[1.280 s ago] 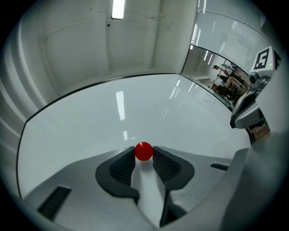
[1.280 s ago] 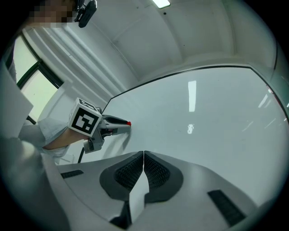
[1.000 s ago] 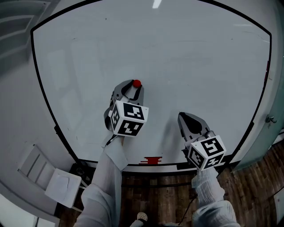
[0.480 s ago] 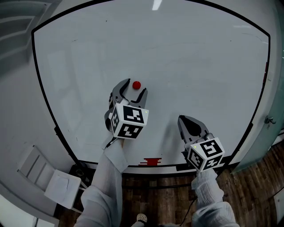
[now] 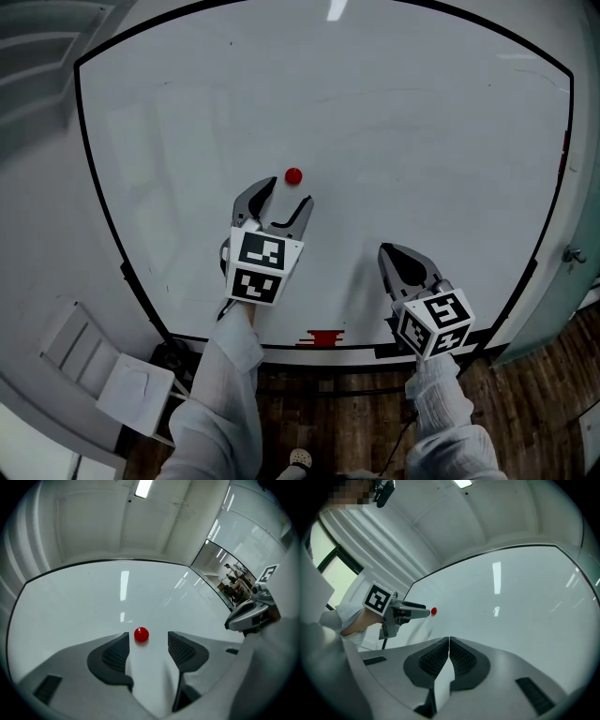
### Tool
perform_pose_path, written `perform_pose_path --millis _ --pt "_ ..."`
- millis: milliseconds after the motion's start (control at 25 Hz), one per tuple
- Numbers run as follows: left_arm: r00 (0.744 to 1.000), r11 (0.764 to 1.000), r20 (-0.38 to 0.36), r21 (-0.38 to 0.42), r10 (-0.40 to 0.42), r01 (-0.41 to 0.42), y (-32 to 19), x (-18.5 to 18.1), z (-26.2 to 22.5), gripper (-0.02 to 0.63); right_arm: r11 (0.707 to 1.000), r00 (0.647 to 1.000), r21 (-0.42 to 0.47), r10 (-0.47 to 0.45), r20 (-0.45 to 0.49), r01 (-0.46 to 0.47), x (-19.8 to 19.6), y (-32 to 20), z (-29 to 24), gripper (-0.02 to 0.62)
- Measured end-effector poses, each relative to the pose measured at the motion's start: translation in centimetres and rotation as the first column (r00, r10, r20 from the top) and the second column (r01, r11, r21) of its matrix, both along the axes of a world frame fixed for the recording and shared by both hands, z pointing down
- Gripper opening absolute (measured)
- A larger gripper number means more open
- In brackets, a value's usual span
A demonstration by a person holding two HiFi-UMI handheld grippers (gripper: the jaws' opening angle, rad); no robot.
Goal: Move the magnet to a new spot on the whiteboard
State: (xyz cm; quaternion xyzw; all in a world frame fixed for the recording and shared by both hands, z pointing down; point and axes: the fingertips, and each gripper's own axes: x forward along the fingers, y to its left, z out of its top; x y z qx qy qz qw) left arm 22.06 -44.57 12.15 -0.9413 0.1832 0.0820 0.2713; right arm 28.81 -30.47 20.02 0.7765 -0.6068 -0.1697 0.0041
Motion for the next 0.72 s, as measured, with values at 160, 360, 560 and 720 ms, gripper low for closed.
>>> perform_pose_path --millis 160,360,560,720 --pt "1.0 0.999 -0.007 -0.037 0.018 -0.018 0.0 -1.0 1.6 0.256 1.0 1.0 0.0 0.001 0.007 -0.001 -0.1 0.4 0.4 0.028" --pt "0.999 0.995 -0.007 -0.09 0.038 -0.038 0.1 -2.4 4.1 0.255 1.0 1.0 -0.011 0.007 0.026 -0.006 -0.1 1.1 1.5 0.028" --pt "0.999 0.987 -0.004 -0.152 0.051 -0.051 0.5 -3.6 7.4 0.25 1.0 0.999 -0.009 0.017 0.05 -0.016 0.1 2.2 2.5 0.028" --pt "0.999 0.979 0.007 -0.199 0.053 -0.05 0.8 -4.4 9.8 0.241 1.0 0.997 -0.016 0.022 0.074 -0.021 0.1 3.1 3.6 0.028"
